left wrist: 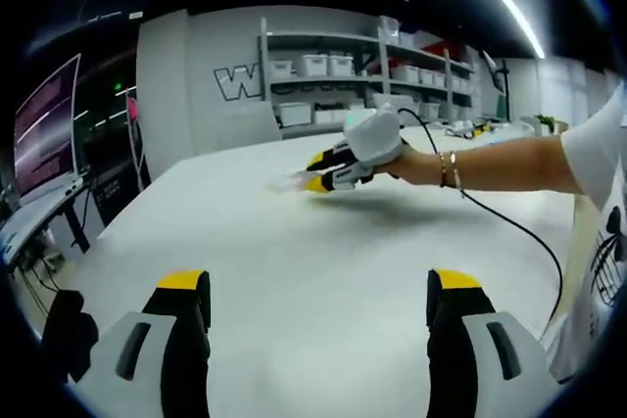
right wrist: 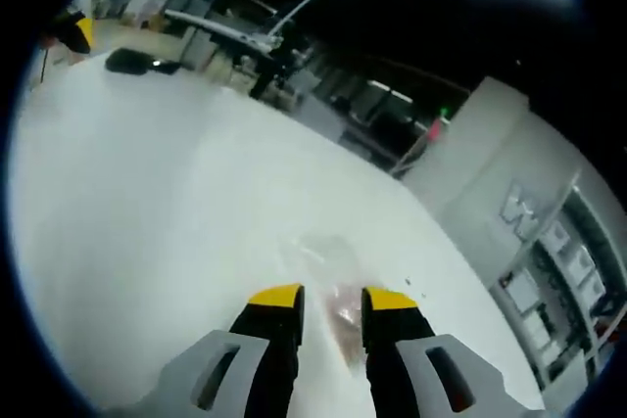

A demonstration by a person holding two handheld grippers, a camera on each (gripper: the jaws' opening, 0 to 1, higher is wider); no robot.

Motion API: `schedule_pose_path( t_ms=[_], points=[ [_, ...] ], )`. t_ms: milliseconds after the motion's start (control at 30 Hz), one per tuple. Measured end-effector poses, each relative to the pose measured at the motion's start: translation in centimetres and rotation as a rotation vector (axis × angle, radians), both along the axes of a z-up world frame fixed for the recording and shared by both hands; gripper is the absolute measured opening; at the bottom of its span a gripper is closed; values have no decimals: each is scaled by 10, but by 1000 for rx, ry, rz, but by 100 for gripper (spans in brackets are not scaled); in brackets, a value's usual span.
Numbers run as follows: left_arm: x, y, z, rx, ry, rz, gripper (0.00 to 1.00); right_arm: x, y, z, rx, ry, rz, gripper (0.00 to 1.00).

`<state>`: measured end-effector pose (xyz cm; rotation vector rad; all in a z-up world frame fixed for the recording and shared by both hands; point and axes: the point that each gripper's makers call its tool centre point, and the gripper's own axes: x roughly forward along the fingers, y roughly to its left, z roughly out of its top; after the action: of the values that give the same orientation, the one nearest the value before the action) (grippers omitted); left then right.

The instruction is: Open the resealable bag by pulling the two sides of the seal apart until the entire bag opening is separated and visibly accessible.

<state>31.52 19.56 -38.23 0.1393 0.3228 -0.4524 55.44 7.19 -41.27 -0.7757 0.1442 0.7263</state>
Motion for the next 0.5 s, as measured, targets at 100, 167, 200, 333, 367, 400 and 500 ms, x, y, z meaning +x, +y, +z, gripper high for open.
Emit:
schedule_pose_path(
  t_ms=[100, 167, 200, 333, 367, 400, 500],
  points=[
    [5, 1, -1, -2, 4, 1, 90, 4, 6, -1, -32, -18, 24, 21],
    [9, 1, -2, -2, 6, 1, 90, 9, 9, -2, -52, -29, 35, 21],
    [10, 1, -2, -3, 6, 1, 90, 10, 10, -2, -56, -29, 37, 21],
    [15, 2, -2, -8, 8, 2, 90, 14, 14, -5, -80, -42, 50, 21],
    [16, 2, -2, -8, 8, 2, 90, 14, 15, -5, -86, -46, 53, 21],
    [17, 3, -2, -9, 9, 3, 90, 15, 16, -5, -93, -50, 56, 21],
    [18, 4, -2, -10, 9, 6, 90, 19, 18, -5, -107, -59, 61, 21]
  ],
)
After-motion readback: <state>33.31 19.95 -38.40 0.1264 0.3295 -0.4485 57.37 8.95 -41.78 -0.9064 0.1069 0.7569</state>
